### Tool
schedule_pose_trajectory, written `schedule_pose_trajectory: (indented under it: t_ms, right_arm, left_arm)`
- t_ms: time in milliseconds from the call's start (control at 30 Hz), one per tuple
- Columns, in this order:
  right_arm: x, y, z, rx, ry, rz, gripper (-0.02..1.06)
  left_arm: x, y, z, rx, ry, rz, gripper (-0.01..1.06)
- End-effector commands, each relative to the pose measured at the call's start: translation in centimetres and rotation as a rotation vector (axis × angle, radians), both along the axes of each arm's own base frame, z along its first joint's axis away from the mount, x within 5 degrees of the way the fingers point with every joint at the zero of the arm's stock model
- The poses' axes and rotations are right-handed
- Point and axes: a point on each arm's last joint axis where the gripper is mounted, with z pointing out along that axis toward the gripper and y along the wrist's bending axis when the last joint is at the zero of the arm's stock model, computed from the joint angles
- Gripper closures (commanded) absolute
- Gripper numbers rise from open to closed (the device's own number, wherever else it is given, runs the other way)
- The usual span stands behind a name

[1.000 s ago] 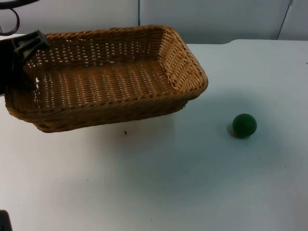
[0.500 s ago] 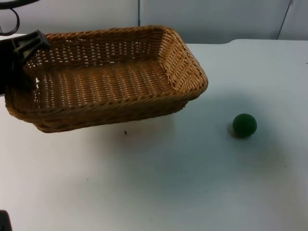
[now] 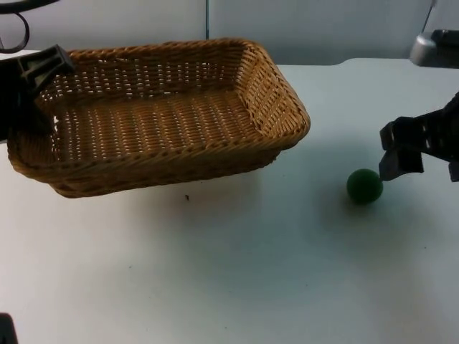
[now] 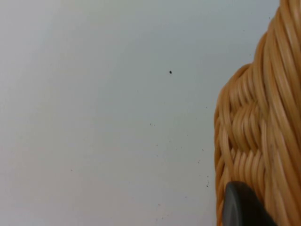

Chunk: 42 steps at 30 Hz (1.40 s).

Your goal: Pick up the basket with the left hand and place the ball into the basket with the right hand.

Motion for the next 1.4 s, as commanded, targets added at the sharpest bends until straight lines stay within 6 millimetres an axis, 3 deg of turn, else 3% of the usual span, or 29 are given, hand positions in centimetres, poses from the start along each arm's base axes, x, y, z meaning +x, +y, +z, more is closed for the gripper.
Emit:
schedule_pose_trajectory:
  t_ms: [0,100,533,1033,1367]
  right_arm:
    - [0.9,0.4,-0.4,0.013,-0.038,0.006,0.24]
    - [2.0,0.9,-1.8,0.021,-0.058,0.016,0.24]
    - [4.1,2.7,-4.0,0.009,-0.055,0.066,0.24]
    - [4.1,2.7,-5.1,0.000,-0.021,0.061,0.24]
    - [4.2,2.7,-6.9,-0.003,-0.001,0.062,0.24]
  left_arm:
    - [0.0,-0.1,0.5,-0.019,-0.017,0.020,1.05]
    - [0.0,-0.1,0.5,-0.019,-0.017,0.020,1.05]
    - [0.0,-0.1,0.5,-0.019,-0.017,0.020,1.05]
    - [0.0,-0.1,0.5,-0.019,-0.017,0.020,1.05]
    - [0.0,-0.1,0.5,-0.019,-0.017,0.020,1.05]
